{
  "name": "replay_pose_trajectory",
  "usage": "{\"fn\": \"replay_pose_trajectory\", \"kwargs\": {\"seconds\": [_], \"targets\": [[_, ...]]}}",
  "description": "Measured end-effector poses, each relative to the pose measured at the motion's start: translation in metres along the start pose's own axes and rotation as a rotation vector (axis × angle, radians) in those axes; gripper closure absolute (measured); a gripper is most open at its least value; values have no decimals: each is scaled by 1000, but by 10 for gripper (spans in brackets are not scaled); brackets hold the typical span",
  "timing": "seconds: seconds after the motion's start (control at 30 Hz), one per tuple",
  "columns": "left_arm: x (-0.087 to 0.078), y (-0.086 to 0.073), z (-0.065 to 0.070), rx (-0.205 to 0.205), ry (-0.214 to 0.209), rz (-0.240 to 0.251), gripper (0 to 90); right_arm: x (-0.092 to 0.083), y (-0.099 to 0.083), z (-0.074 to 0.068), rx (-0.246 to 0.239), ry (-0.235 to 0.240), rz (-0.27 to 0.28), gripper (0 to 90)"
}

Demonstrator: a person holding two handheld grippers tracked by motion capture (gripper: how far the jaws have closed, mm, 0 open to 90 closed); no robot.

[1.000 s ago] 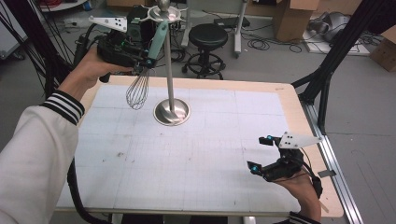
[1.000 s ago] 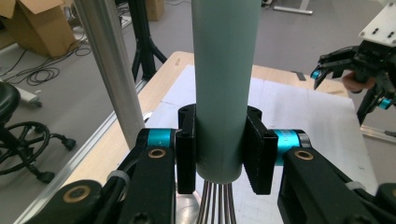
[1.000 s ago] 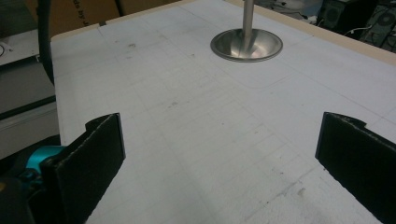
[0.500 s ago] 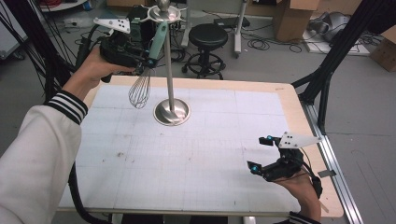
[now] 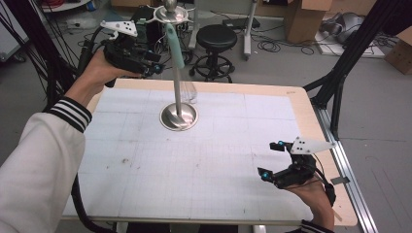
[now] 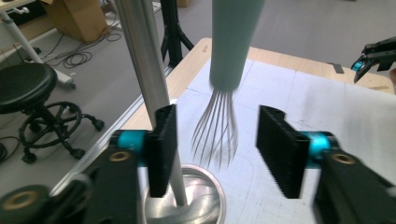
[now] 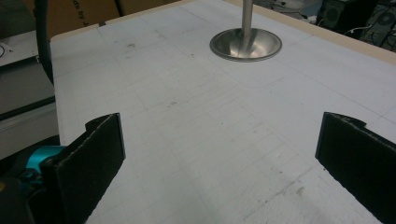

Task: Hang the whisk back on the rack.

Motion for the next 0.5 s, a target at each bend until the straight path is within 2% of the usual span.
{"fn": "replay_pose_trajectory", "kwargs": {"seconds": [0.07, 0.17, 0.27, 0.33, 0.43, 0.5], "targets": [[-5, -3, 5, 4, 20, 25, 383, 0, 0, 0, -2, -2, 0, 5], [-13, -11, 11, 5, 43, 10, 284, 1, 0, 0, 0, 1, -3, 5], [-21, -19, 21, -3, 44, 23, 212, 1, 0, -1, -4, 1, 0, 4], [-27, -26, 26, 6, 59, 11, 88, 0, 1, -2, -4, 2, 3, 4], [-36, -35, 35, -23, 60, 17, 17, 0, 2, -3, -9, 7, 7, 5], [-42, -42, 41, -28, 63, 21, 17, 0, 2, -3, -7, 8, 5, 4]]}}
Point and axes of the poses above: each handheld gripper's, and its own axes: x roughly forward along the jaws, y roughly out of its top, z roughly to its right, the point moved 5 cm from there along x, roughly forward along the jaws, and after that the axes turned 9 degrees about x, right-handed, at the moved point
